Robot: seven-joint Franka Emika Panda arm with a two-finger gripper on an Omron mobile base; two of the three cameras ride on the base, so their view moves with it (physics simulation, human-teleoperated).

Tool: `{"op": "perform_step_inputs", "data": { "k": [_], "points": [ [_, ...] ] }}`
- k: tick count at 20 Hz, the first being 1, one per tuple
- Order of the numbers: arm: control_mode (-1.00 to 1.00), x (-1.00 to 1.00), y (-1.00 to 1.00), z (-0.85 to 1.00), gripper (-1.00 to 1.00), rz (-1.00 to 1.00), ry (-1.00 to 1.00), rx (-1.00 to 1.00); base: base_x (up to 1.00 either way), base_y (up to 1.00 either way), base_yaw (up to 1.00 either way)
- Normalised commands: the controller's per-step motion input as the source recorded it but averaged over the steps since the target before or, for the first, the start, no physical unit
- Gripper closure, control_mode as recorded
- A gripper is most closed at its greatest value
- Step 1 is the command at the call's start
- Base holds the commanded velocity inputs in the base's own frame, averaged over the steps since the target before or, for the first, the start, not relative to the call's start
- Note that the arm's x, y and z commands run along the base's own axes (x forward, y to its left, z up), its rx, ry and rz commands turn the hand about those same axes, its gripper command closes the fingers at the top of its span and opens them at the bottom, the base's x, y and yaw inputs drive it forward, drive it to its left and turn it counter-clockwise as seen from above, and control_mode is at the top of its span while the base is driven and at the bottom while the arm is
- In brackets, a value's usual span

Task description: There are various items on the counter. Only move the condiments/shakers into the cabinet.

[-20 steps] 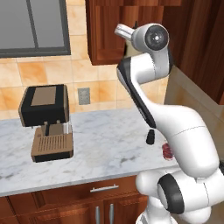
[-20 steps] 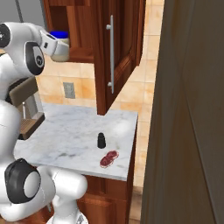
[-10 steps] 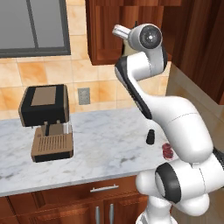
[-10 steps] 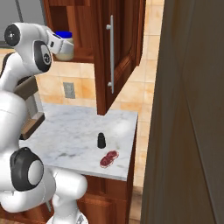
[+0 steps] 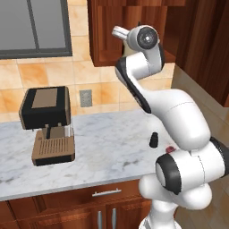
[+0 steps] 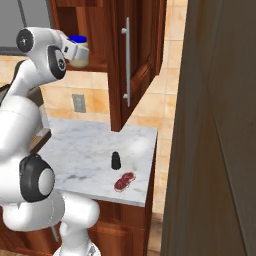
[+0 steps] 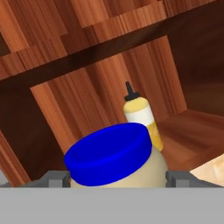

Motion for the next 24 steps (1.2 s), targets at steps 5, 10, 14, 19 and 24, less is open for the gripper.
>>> {"op": "perform_step_inputs", "data": {
  "k": [5, 10, 14, 19, 24],
  "points": [
    [-1.00, 0.29, 0.13, -0.04, 1.00, 0.00, 0.00, 0.00, 0.00, 0.00, 0.00],
    [-1.00, 0.31, 0.04, -0.07, 1.00, 0.00, 0.00, 0.00, 0.00, 0.00, 0.00],
    [-1.00, 0.34, 0.00, -0.10, 1.00, 0.00, 0.00, 0.00, 0.00, 0.00, 0.00],
    [-1.00, 0.37, 0.00, -0.04, 1.00, 0.00, 0.00, 0.00, 0.00, 0.00, 0.00],
    [-1.00, 0.28, 0.00, -0.07, 1.00, 0.00, 0.00, 0.00, 0.00, 0.00, 0.00]
  ]
}}
